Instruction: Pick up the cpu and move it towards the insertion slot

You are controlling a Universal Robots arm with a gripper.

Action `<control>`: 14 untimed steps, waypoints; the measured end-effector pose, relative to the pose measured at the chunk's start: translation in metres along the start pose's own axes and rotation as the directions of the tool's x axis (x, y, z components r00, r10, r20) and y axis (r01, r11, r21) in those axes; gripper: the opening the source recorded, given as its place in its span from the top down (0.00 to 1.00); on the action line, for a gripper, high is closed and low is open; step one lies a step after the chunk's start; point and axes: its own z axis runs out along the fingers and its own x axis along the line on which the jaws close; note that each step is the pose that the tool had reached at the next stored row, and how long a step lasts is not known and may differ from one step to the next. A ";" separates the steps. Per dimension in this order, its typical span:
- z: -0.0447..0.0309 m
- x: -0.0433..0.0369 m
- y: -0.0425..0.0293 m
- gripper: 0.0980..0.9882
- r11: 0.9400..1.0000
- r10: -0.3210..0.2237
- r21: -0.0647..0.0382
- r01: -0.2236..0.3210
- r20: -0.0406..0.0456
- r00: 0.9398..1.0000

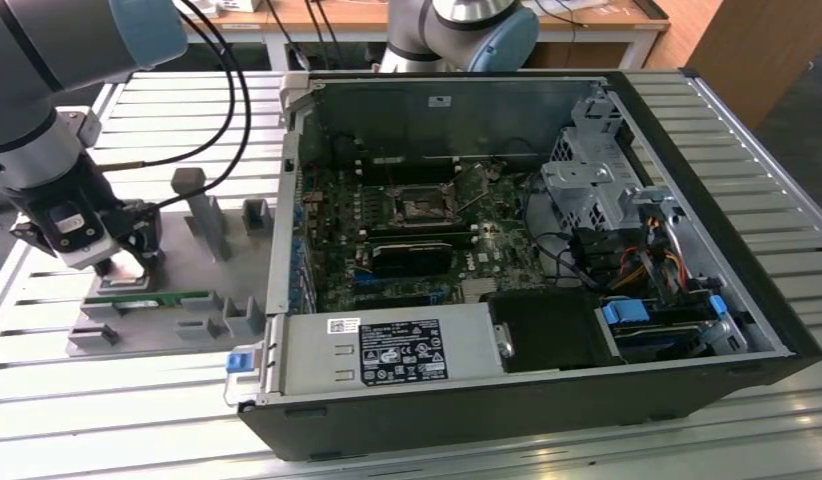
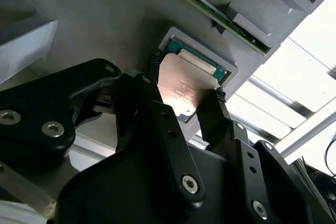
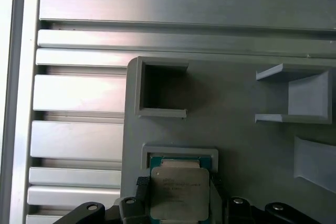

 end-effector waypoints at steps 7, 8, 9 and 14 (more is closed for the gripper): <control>-0.0081 0.0000 0.0003 0.50 1.000 0.000 0.000 0.000 0.000 1.000; -0.0094 0.0000 0.0004 0.50 1.000 0.000 0.000 0.000 0.000 1.000; -0.0101 0.0001 0.0005 0.50 1.000 0.000 -0.002 0.000 0.000 1.000; -0.0123 0.0000 0.0006 0.50 1.000 0.000 -0.004 0.000 0.000 1.000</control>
